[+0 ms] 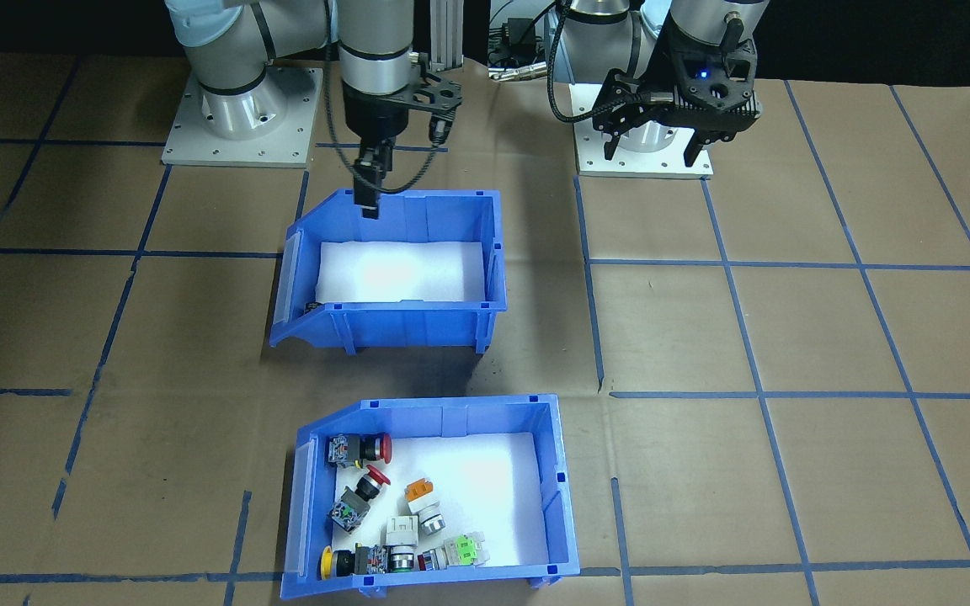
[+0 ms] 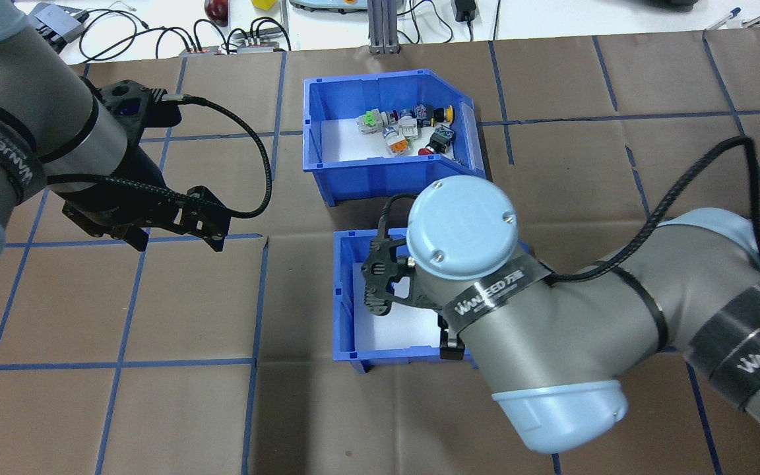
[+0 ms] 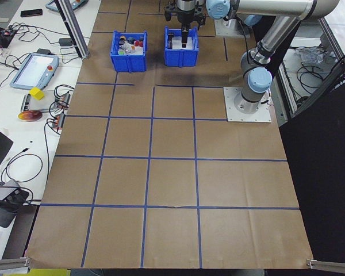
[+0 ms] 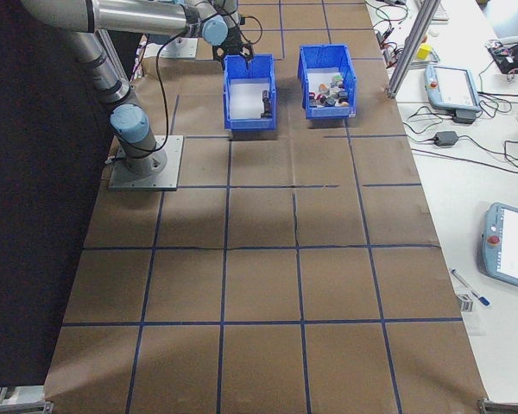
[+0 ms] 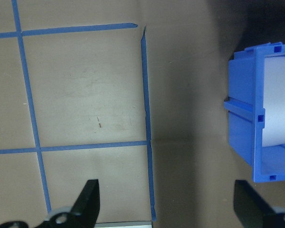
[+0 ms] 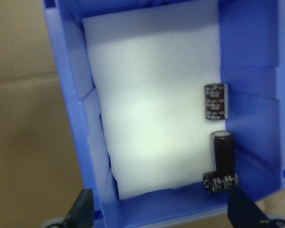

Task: Place button box in front

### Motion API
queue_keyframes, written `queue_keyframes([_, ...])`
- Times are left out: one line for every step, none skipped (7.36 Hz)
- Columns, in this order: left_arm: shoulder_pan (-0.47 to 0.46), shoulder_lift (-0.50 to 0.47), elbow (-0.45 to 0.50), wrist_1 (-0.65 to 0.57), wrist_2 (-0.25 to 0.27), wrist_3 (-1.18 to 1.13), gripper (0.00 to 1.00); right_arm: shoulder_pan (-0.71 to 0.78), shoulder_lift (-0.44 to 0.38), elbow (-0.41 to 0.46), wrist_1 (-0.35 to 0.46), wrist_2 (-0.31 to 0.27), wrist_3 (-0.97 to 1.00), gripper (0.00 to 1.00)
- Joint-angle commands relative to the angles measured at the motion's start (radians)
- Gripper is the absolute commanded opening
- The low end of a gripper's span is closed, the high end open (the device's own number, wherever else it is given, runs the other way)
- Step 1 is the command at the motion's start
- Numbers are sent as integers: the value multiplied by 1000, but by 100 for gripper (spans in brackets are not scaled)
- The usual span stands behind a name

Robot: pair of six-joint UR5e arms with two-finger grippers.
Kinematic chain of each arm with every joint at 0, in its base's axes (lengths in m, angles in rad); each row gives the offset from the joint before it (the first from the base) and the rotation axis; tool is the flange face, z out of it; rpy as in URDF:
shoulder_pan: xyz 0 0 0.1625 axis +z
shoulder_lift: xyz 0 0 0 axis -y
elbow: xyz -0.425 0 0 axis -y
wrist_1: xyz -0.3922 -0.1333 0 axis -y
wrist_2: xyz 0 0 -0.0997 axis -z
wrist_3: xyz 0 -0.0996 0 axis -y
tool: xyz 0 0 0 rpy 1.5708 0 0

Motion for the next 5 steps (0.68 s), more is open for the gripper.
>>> queue_keyframes([0, -12, 3, 12, 2, 0, 99, -188, -71, -22, 44, 40, 70, 100])
queue_keyframes([0, -12, 1, 11, 2, -1, 99, -277, -71, -39, 44, 50, 88, 100])
queue_keyframes([0, -12, 1, 11, 2, -1, 99, -349, -71, -62, 47, 51, 93, 100])
queue_keyframes([0, -13, 3, 12, 2, -1, 99, -403, -70, -82, 50, 53, 164, 100])
queue_keyframes([0, -15, 3, 12, 2, -3, 99, -431, -70, -115, 115, 98, 301, 100])
